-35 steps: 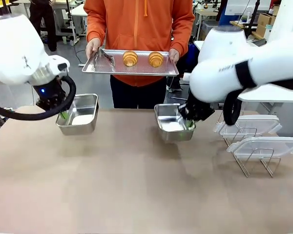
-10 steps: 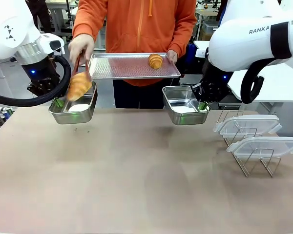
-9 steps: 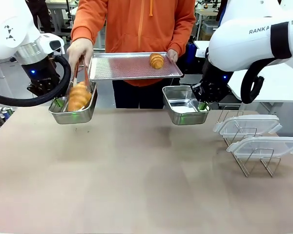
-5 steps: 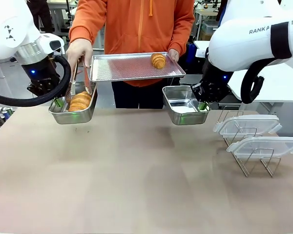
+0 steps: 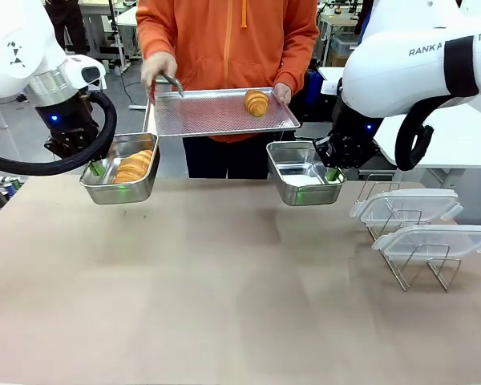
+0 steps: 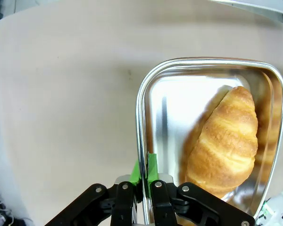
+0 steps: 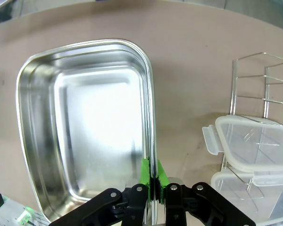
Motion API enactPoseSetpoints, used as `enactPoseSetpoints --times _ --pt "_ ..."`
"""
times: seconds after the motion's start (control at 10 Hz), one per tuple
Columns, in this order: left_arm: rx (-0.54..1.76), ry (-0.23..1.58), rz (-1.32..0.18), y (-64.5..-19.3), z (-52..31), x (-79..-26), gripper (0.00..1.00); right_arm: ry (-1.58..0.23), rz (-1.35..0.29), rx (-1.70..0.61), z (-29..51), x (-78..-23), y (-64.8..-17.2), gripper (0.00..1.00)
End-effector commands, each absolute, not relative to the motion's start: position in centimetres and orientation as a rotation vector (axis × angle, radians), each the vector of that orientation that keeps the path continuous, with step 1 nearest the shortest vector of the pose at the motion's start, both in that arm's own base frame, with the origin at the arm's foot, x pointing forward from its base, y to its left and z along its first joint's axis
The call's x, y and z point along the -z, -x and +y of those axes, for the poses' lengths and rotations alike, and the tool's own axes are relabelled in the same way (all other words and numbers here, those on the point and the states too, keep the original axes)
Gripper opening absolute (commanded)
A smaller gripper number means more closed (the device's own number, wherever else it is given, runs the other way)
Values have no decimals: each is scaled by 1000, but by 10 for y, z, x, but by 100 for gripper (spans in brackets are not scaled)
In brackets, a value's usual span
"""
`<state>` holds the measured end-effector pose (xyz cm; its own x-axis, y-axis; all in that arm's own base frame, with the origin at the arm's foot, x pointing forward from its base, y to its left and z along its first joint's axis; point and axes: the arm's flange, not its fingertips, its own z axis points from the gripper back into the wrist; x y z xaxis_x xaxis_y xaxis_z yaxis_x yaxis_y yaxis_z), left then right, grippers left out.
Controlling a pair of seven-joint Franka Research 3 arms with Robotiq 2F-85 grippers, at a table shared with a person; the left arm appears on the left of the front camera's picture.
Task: Place the bread in airtight containers.
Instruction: Once an object is inside an Airtight Container , place the container in the center of the table.
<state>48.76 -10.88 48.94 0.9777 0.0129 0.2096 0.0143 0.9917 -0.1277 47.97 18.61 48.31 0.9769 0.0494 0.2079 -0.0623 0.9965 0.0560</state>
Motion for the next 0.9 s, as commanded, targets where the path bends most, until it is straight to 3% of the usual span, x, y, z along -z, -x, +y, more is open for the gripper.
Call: enactPoseSetpoints --times 0.0,0.3,0.8 --pt "-4 130 -221 -487 -106 -493 0 -65 -215 -54 185 -487 -480 0" --pt "1 129 -212 -488 -109 -489 4 -65 -215 -54 185 -487 -480 0" --pt "-25 140 -151 -507 -100 -383 4 -65 -215 -54 185 -487 -480 0"
